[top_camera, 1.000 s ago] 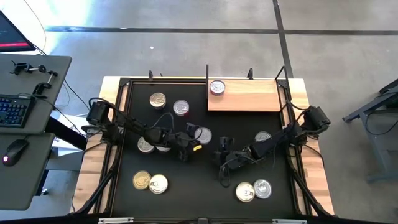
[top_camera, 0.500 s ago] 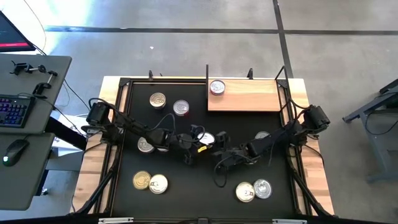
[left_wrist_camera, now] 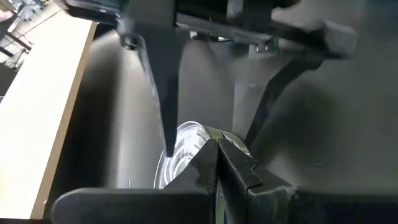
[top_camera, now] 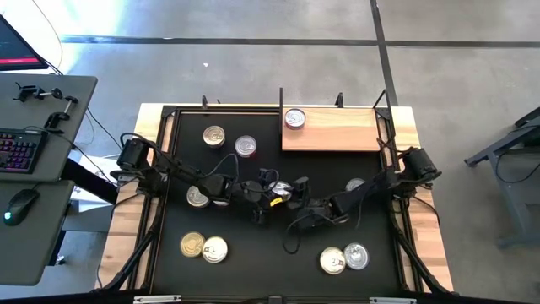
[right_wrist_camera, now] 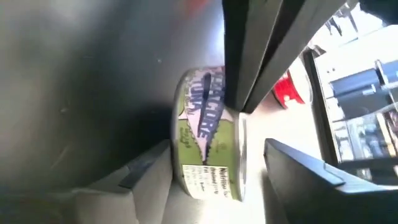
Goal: Stack canned seafood by type on shelf
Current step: Put the green tuna can on the shelf
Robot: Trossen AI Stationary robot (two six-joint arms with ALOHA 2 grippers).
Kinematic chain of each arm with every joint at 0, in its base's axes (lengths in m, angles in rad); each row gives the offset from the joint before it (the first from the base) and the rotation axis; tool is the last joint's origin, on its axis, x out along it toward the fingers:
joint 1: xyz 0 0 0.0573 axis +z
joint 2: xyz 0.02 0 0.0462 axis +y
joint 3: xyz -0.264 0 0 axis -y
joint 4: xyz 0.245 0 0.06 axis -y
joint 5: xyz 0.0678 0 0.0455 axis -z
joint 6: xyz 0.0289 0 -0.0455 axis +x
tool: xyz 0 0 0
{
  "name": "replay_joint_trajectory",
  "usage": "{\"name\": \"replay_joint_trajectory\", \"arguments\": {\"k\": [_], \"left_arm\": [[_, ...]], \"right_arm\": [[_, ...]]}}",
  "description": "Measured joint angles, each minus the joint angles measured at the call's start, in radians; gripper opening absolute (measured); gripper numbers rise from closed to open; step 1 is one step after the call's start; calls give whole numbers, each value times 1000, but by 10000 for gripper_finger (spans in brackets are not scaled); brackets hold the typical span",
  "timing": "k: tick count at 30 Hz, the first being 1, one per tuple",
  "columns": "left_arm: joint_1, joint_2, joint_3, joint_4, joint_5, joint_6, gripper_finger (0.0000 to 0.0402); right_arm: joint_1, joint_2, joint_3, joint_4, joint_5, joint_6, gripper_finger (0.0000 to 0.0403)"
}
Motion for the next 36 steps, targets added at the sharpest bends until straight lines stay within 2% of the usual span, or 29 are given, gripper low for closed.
{"name": "replay_joint_trajectory", "arguments": {"k": [9,14,18,21,25,28,32,36], "left_arm": [[-17,-2,1,29,-18,-1,1],[-33,-17,1,21,-30,-1,1],[-57,-69,1,-41,-126,5,1],[-85,-131,1,-132,-239,1,1],[-115,-206,0,-256,-335,-63,0],[-128,-232,0,-296,-341,-156,0],[-150,-213,0,-303,-340,-233,0],[-167,-162,0,-257,-340,-254,0]], "right_arm": [[-3,5,0,6,-11,60,114],[-5,5,0,5,-11,61,111],[1,2,3,-25,17,77,116],[14,-30,32,-156,60,137,120],[38,-105,109,-454,128,270,114],[47,-150,172,-745,162,387,114],[4,-204,210,-1078,194,527,115],[-107,-252,153,-1177,215,557,115]]}}
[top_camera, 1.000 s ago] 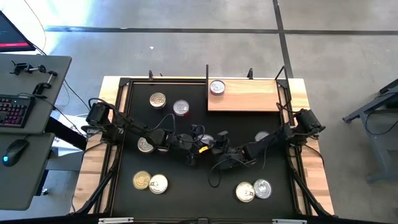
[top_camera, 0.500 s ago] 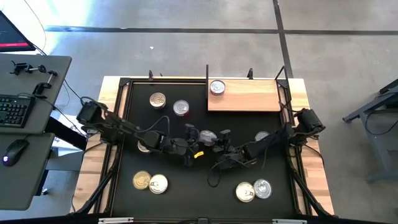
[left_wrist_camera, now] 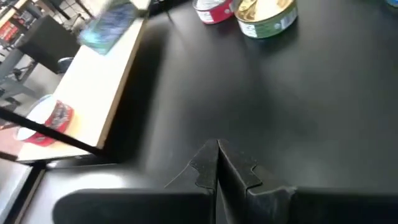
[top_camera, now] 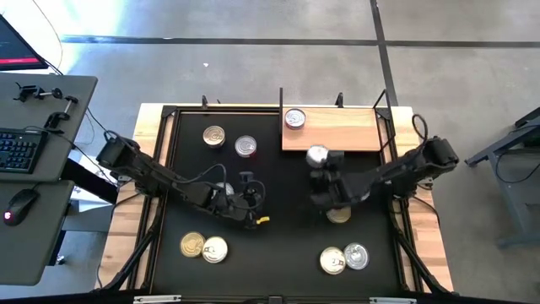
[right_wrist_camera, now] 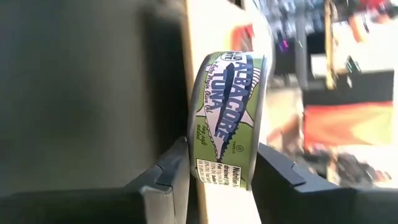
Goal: Stack canned seafood by type on shelf
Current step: Put the green tuna can on the shelf
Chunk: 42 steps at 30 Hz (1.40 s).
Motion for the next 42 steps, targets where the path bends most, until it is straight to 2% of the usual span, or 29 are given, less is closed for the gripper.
{"name": "replay_joint_trajectory", "arguments": {"k": [3,7,10,14,18,25,28,31,34,38,42], "left_arm": [[-5,40,0,57,0,15,0],[-4,77,0,103,1,34,0],[-4,88,0,117,0,34,0],[-4,89,0,125,2,31,0],[-4,89,0,130,3,21,0],[-4,89,0,125,4,-2,0],[-4,89,0,125,4,-2,0],[-4,89,0,125,5,-2,0],[-4,89,0,125,5,-3,0],[-4,89,0,125,5,-3,0],[-4,89,0,125,5,-3,0]], "right_arm": [[-114,-10,-55,63,0,-119,116],[-280,-8,-130,256,-79,-369,117],[-374,-8,-157,361,-72,-528,117],[-473,-8,-147,442,-105,-653,125],[-528,-8,-119,463,-142,-723,152],[-548,-8,-62,411,-147,-723,226],[-551,-8,-26,339,-148,-682,240],[-562,-8,6,248,-151,-626,238],[-587,-8,31,177,-207,-572,228],[-627,-8,38,156,-263,-517,206],[-685,-8,38,201,-400,-496,176]]}}
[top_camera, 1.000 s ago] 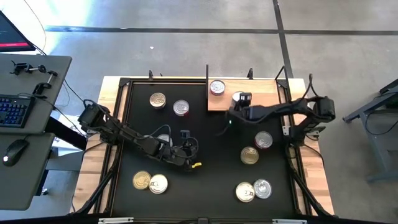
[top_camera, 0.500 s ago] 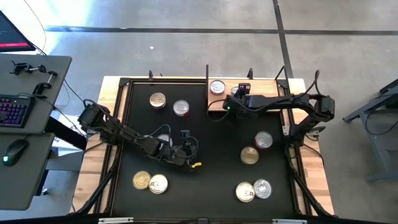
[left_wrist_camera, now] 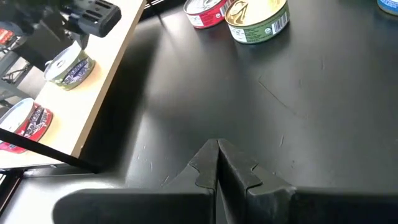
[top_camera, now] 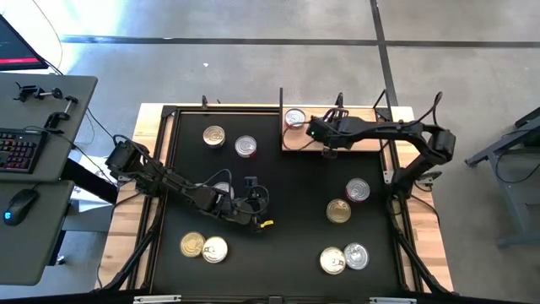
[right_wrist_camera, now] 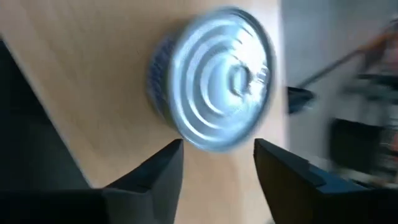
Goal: Stack canned seafood by type on shelf
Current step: Put the green tuna can on the shelf
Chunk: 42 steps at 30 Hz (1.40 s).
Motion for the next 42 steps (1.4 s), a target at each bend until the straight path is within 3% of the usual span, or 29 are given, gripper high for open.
{"name": "replay_joint_trajectory", "arguments": {"k": [9,14,26,33,37,40,42], "left_arm": [[0,0,0,0,0,-5,0],[0,0,0,0,0,-5,0],[0,0,0,4,0,-6,0],[0,0,0,6,0,-6,0],[0,-1,0,6,0,-8,0],[0,-1,0,7,0,-8,0],[0,-1,0,7,0,-8,0]], "right_arm": [[-169,0,25,66,-268,42,55],[-191,0,77,30,-278,93,9],[-276,24,80,144,-282,254,1],[-287,52,80,144,-468,206,0],[-261,40,100,72,-441,125,0],[-230,15,114,48,-231,140,0],[-206,-12,114,47,-164,148,0]]}}
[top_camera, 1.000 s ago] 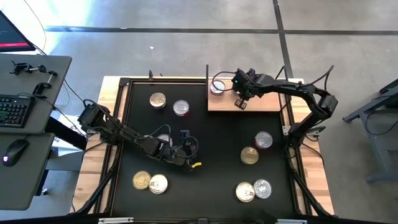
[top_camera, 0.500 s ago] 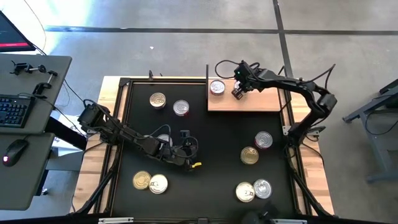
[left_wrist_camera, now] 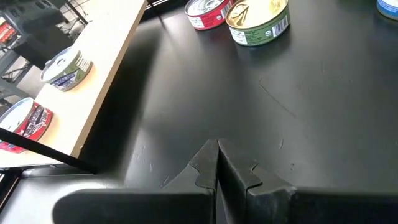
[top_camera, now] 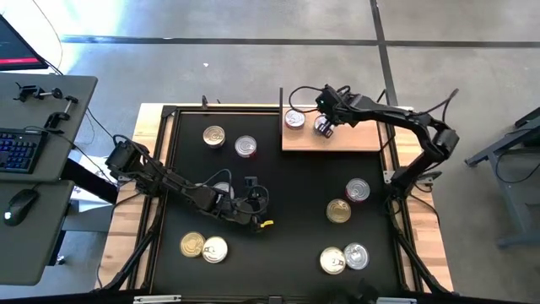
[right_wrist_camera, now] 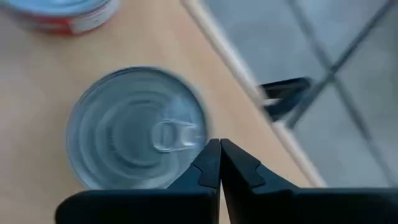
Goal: Stack canned seafood by type on shelf
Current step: Put the green tuna can on the shelf
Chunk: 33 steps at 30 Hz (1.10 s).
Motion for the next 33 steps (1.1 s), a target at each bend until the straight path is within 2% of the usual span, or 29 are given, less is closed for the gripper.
{"name": "replay_joint_trajectory", "arguments": {"k": [2,5,7,18,23,25,29,33], "left_arm": [[0,0,0,0,0,0,0],[0,0,0,0,0,-2,0],[0,0,0,0,0,-11,0],[0,0,0,-2,0,-18,0],[0,0,0,-1,0,-18,0],[0,0,0,-1,0,-18,0],[0,0,0,-1,0,-18,0],[0,0,0,0,0,-22,0]], "right_arm": [[23,-21,0,0,-57,7,0],[35,-35,1,-25,-275,12,0],[31,-35,0,-46,-334,30,0],[-75,-37,-114,-13,-289,49,0],[-81,-41,-126,-14,-102,19,0],[-73,-54,-127,3,-71,3,0],[-56,-82,-127,25,-109,-7,0],[-75,-80,-127,37,-161,79,0]]}}
